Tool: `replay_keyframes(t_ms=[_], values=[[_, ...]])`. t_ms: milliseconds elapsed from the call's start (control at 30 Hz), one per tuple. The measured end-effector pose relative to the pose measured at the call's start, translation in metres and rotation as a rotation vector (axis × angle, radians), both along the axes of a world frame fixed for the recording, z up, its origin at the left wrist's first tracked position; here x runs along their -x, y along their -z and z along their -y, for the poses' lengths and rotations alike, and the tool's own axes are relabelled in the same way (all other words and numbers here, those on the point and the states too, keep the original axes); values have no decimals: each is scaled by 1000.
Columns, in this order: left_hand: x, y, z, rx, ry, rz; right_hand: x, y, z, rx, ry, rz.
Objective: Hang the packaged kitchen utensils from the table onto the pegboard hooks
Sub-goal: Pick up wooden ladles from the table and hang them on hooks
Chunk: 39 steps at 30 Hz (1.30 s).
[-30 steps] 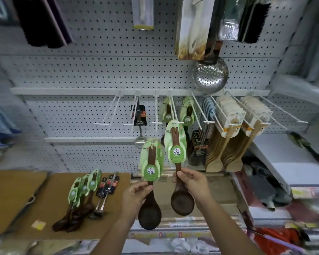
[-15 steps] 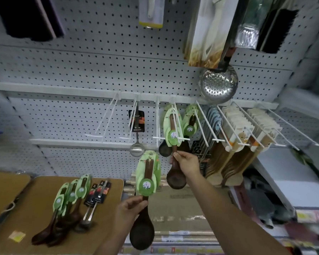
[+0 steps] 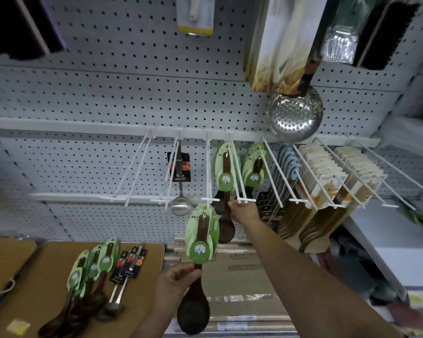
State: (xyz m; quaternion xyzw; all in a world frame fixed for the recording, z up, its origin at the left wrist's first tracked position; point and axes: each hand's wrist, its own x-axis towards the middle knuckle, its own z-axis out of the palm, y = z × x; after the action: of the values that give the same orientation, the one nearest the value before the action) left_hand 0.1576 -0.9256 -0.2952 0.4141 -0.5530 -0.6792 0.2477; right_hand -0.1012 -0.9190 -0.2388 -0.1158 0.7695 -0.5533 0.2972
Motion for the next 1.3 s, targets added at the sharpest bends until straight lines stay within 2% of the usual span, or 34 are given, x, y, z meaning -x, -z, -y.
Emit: replay_keyframes(t_ms=[100,233,400,533,900,1300], values=[[5,0,-7,-23,-4,9,7,5,-7,-82,-59,-23],[13,-2,-15,-21,-32,5,3,8,-22,36,-26,85],[25,-7,-21,-23,-17,-21,-18,-21,-51,202,-192,143],[35,-9,-24,16,0,-22,-31,-40,-64,300,-205,196],[47,-22,-38,51,25,-68,-49,-47,-88,380,-349,60],[41,-22,-52,-35,1,-91,-62,-55,-107,433,-370,50]])
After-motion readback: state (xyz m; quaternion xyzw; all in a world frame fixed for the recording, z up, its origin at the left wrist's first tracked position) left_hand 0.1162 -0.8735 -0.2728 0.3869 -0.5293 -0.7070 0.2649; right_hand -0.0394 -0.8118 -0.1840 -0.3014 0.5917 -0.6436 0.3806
